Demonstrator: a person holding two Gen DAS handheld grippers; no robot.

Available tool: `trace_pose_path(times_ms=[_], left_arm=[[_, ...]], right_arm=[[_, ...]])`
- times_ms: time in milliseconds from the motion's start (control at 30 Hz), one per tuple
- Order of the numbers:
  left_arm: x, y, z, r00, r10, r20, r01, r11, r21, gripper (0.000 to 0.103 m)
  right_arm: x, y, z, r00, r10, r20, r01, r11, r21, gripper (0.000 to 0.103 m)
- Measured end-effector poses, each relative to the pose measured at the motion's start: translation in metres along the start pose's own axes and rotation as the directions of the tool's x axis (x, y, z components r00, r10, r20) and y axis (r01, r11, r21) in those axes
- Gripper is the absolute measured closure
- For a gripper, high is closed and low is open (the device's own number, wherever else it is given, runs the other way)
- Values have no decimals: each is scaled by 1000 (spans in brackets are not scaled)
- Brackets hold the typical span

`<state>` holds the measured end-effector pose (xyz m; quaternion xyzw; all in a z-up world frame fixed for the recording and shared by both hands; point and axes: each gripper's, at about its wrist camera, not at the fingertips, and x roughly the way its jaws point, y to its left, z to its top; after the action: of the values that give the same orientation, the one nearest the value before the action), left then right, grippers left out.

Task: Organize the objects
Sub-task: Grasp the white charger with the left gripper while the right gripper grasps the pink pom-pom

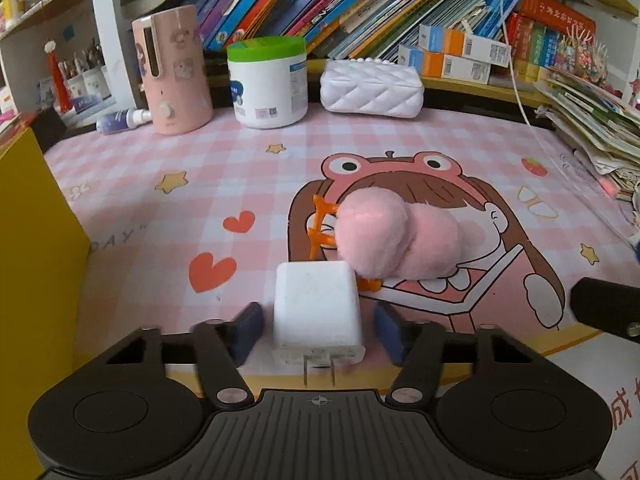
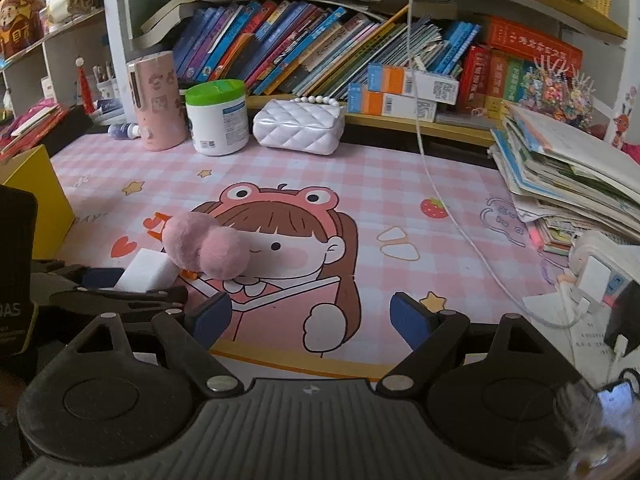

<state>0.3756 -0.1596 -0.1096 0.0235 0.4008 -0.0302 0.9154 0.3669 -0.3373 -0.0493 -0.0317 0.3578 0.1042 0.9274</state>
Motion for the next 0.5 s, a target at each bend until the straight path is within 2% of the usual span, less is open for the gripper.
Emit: trace_pose_path(times_ms=[100, 233, 500], left_arm=[[-4, 9, 1, 1000, -24, -13, 24, 1000, -15, 62], [-20, 27, -2, 1000, -13, -16, 12, 997, -77, 62], [-77, 55, -11, 999, -3, 41, 9, 989, -146, 62]], right_arm=[[8, 4, 3, 1000, 17, -13, -17, 1000, -19, 17], [21, 15, 10, 998, 56, -16, -57, 996, -63, 17], [65, 51, 27, 989, 139, -52, -148, 963, -224, 17]])
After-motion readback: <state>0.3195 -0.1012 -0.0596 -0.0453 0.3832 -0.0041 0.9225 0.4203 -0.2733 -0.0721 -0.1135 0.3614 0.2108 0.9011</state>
